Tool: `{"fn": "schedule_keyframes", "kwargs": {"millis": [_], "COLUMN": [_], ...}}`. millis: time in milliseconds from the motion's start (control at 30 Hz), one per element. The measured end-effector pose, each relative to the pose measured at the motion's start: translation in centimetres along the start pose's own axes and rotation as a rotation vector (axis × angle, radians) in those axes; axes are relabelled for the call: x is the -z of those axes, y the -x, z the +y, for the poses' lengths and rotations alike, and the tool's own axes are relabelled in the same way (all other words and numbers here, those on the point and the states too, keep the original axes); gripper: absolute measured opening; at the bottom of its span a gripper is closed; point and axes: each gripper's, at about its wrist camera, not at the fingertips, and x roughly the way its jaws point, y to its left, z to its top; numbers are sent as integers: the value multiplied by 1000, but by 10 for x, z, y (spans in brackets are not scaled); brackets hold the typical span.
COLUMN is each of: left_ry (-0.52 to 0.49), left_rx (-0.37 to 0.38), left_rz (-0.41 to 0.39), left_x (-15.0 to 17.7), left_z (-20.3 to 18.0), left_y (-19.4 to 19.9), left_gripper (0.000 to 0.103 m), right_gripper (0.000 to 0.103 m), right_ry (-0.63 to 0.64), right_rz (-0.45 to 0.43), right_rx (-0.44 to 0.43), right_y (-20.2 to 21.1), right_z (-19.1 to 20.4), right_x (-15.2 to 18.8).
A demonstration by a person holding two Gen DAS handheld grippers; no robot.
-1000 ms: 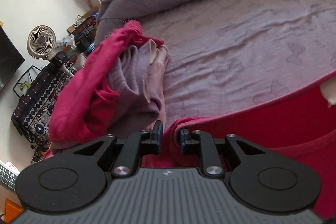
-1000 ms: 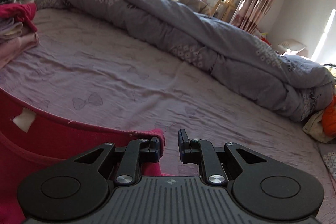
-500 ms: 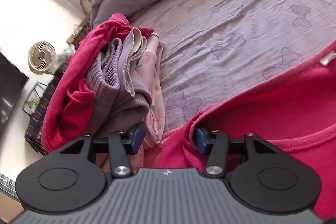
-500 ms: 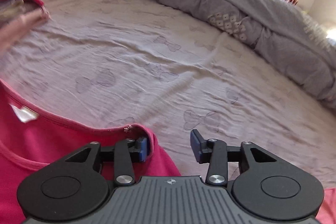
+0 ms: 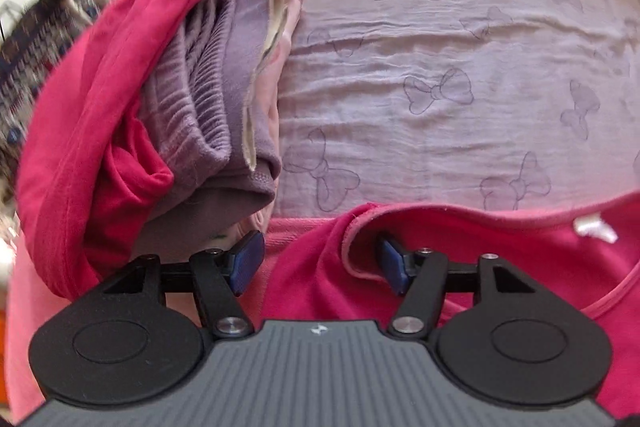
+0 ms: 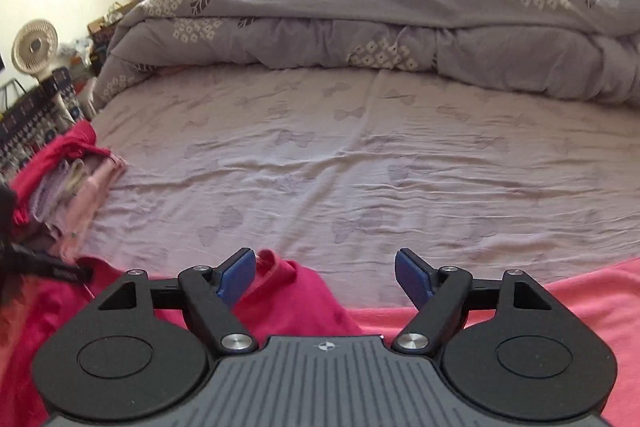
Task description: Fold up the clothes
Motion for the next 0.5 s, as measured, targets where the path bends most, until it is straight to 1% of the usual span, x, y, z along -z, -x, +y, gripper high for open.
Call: {"fn": "schedule_keyframes", "kwargs": {"millis": [100, 133, 167, 200, 267, 400, 433, 500], "left_ry": [75, 93, 78, 54, -3, -103, -123, -155], "left_rx": [104, 135, 150, 151, 122, 48, 35, 47], "left_rz": [33, 40, 28, 20, -1, -92, -114, -137], "left_x": [-6, -8, -6, -4, 2, 32, 43, 70], "left_z": [13, 17, 18, 18, 18, 22, 24, 25], "left_y": [7, 10, 17, 24, 39, 85, 98, 122], "left_gripper": [66, 67, 69, 70, 71, 73, 73, 74], "right_gripper": [77, 76, 76, 76, 76, 76, 76, 76], "right_ry": [58, 89, 119, 151, 233, 240, 257, 308], "right_rz": [58, 71, 84, 97, 108, 156, 184, 267], "right_rx": [3, -17, -38, -57, -50, -20, -10, 4], "right_y": [14, 20, 27, 34, 51, 107, 122, 147], "right_z": [1, 7, 12, 18, 30, 36, 35, 34], "right_x": [27, 35, 44, 52, 69, 109, 122, 147]}}
